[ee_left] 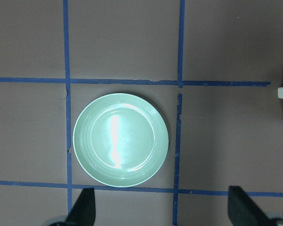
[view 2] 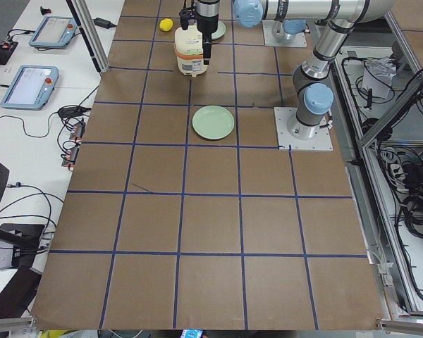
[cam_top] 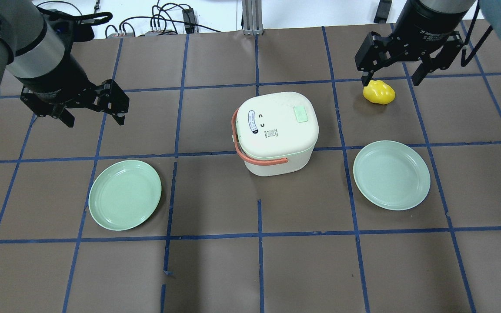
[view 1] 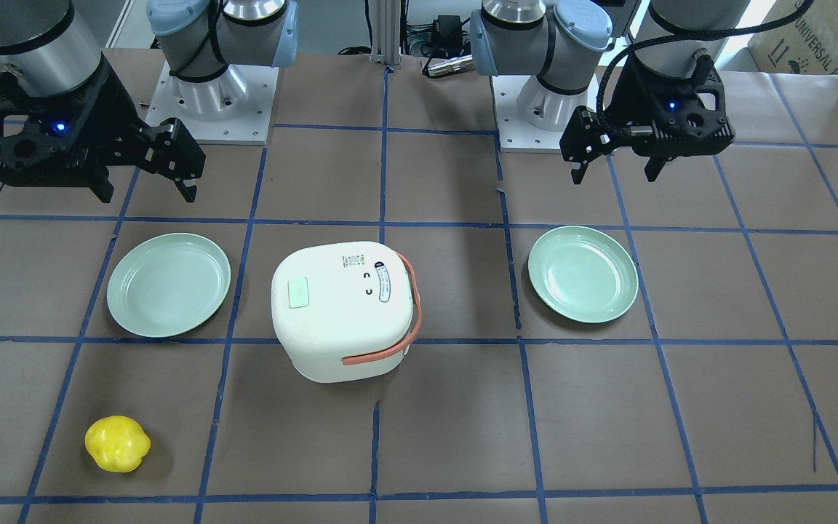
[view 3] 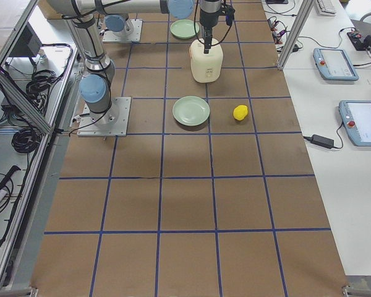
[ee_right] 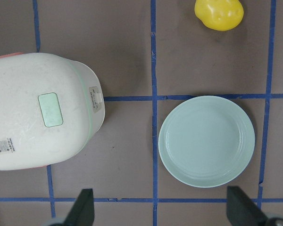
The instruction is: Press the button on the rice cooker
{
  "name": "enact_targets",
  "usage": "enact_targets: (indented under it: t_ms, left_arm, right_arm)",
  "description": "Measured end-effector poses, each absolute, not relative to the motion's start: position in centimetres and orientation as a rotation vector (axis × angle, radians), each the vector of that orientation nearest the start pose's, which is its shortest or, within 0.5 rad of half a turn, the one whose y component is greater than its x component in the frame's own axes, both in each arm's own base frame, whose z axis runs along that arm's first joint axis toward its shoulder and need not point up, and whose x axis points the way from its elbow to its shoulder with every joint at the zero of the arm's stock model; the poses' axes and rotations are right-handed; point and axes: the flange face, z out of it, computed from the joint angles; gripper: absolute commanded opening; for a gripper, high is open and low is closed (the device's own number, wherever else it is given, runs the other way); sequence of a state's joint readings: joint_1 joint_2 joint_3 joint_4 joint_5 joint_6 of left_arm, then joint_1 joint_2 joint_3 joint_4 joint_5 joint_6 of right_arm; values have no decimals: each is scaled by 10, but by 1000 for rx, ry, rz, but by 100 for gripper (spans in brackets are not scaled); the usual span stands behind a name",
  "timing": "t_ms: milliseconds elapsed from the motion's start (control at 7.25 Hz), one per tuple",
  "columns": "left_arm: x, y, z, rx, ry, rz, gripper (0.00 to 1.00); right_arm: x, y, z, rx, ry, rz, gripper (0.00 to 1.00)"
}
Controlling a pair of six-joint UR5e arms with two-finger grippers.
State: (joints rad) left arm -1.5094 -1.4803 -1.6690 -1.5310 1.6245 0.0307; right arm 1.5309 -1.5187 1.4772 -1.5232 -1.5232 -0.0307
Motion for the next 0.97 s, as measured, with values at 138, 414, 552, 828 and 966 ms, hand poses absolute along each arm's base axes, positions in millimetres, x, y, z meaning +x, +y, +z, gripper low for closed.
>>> enact_targets:
  t_ms: [138, 414, 552, 828, 966]
  left_arm:
    - [-100, -464, 487, -49, 3086, -46, 100]
    - [-100, -464, 487, -49, 3086, -45, 100]
    - [-100, -464, 487, -49, 3086, -45, 100]
    - [-100, -464, 487, -49, 3086, -45, 100]
    - [-100, -464, 487, -49, 3086, -45, 100]
  right_arm:
    - [117, -518, 503, 14, 3094, 6, 99]
    - [118, -518, 504, 14, 3094, 2, 100]
    - [118, -518, 505, 12, 3094, -1, 100]
    - [119, -519, 504, -2, 3093, -4, 61]
    - [119, -520, 504, -2, 3091, -6, 16]
